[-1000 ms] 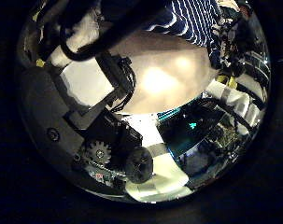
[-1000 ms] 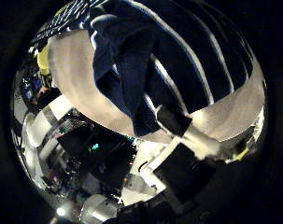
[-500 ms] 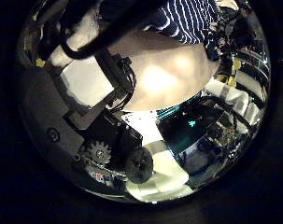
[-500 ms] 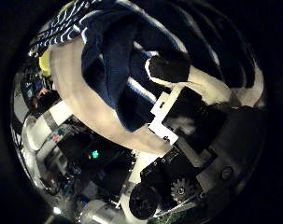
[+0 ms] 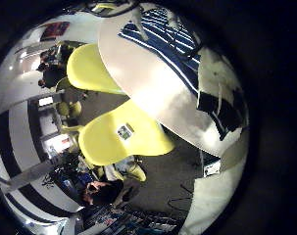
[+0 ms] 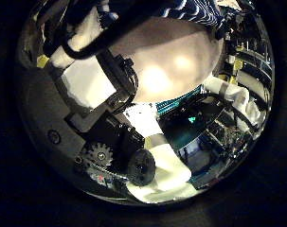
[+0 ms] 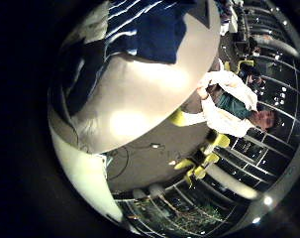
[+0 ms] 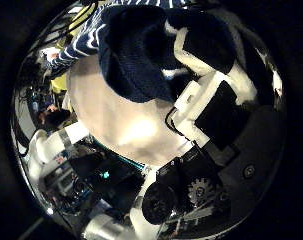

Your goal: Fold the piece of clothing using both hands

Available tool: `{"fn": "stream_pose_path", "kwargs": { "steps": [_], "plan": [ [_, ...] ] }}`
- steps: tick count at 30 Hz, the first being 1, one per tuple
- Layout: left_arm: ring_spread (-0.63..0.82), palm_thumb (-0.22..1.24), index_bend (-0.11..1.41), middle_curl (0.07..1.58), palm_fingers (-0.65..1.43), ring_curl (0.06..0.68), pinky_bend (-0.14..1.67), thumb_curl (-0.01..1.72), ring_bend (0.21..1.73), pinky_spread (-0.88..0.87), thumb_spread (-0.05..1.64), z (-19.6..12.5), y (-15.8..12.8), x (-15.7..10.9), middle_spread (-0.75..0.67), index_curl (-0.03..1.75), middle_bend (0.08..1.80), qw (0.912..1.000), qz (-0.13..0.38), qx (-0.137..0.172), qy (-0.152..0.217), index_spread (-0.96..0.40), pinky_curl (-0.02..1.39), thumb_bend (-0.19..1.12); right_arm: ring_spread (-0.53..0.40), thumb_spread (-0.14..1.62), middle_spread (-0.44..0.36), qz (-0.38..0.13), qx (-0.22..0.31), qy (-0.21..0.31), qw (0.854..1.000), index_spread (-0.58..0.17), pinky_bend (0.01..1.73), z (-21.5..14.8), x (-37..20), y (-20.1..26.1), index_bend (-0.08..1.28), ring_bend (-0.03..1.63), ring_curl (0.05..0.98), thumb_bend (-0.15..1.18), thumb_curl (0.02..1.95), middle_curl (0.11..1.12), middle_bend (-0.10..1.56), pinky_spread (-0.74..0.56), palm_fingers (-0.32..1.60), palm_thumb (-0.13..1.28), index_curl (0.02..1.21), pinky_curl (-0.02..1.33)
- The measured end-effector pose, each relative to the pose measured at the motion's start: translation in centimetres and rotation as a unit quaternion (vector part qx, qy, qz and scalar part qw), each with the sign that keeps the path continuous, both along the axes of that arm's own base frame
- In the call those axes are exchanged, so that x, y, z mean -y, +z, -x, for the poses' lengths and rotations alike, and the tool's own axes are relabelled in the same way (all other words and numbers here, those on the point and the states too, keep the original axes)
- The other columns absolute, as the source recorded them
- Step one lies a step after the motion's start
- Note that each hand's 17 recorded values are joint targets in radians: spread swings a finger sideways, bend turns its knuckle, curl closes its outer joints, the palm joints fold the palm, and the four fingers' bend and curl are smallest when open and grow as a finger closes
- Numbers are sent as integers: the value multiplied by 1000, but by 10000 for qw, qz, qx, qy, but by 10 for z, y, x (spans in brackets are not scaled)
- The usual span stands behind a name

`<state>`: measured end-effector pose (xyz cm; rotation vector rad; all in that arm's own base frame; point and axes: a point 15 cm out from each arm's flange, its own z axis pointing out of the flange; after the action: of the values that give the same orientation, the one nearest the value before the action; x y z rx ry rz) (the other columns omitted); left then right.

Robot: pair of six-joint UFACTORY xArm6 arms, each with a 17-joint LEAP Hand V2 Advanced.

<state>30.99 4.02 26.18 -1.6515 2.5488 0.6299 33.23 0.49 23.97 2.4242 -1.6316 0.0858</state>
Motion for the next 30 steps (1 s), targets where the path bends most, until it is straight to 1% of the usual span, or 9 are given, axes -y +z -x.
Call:
{"fn": "stream_pose_path", "kwargs": {
  "steps": [5,7,9,12,14,17,22,26,30],
  "plan": [
    [-476,692,185,1093,1069,514,991,588,1286,-684,1114,8,15,-3,-675,1509,797,10000,18,-31,0,-653,670,-14,-260,1419,-207,-373,389,-45,9985,-359,1195,7,-4,38,1003,1350,746,13,464,920,1193,-270,953,969,858,925],
    [-476,692,185,1093,1069,514,990,588,1285,-682,1114,13,23,-5,-675,1510,796,10000,17,-80,2,-648,672,-14,-259,1420,-202,-408,443,-80,9982,-355,1193,11,-1,50,1003,1356,753,11,472,920,1205,-264,950,975,871,946],
    [-476,692,185,1093,1069,514,989,588,1285,-681,1114,15,34,-6,-675,1511,795,10000,17,-52,25,-644,673,-14,-258,1417,-197,-420,533,-114,9976,-349,1190,10,1,64,1008,1357,760,6,481,919,1213,-257,949,979,886,969],
    [-476,692,185,1094,1070,514,987,588,1285,-680,1114,11,48,-6,-675,1513,794,9999,32,96,40,-638,676,-14,-255,1414,-192,-440,700,-108,9965,-345,1183,4,0,84,1011,1360,763,0,488,917,1217,-252,956,982,897,989],
    [-476,692,184,1094,1070,514,985,588,1284,-680,1114,1,58,-4,-675,1515,793,9996,48,267,64,-634,677,-14,-253,1410,-187,-453,812,-101,9956,-340,1175,-4,-1,96,1011,1360,767,-3,495,914,1221,-248,954,986,907,1008],
    [-476,697,188,1094,1073,513,983,590,1282,-680,1109,-22,71,-1,-675,1517,792,9988,60,474,114,-630,679,-13,-253,1408,-184,-453,823,-144,9955,-338,1168,-25,-2,104,1008,1358,770,-4,499,911,1225,-246,955,988,913,1022],
    [-476,704,188,1094,1074,513,979,590,1281,-680,1109,-74,89,7,-677,1521,790,9979,34,619,208,-622,681,-14,-246,1396,-178,-422,626,-237,9969,-333,1147,-65,-2,106,998,1361,778,-7,506,903,1230,-247,958,980,927,1055],
    [-476,710,188,1095,1074,514,978,591,1281,-681,1109,-112,85,19,-677,1523,790,9979,7,604,228,-615,684,-11,-243,1392,-175,-386,424,-311,9979,-332,1136,-92,0,96,990,1356,781,-6,511,898,1229,-252,964,979,934,1066],
    [-477,714,185,1096,1066,515,968,592,1282,-686,1110,-144,64,31,-677,1525,793,9986,-63,472,245,-608,685,-13,-250,1384,-172,-327,190,-368,9986,-327,1120,-120,3,75,980,1340,782,-10,513,891,1225,-264,968,961,943,1062]
  ]
}}
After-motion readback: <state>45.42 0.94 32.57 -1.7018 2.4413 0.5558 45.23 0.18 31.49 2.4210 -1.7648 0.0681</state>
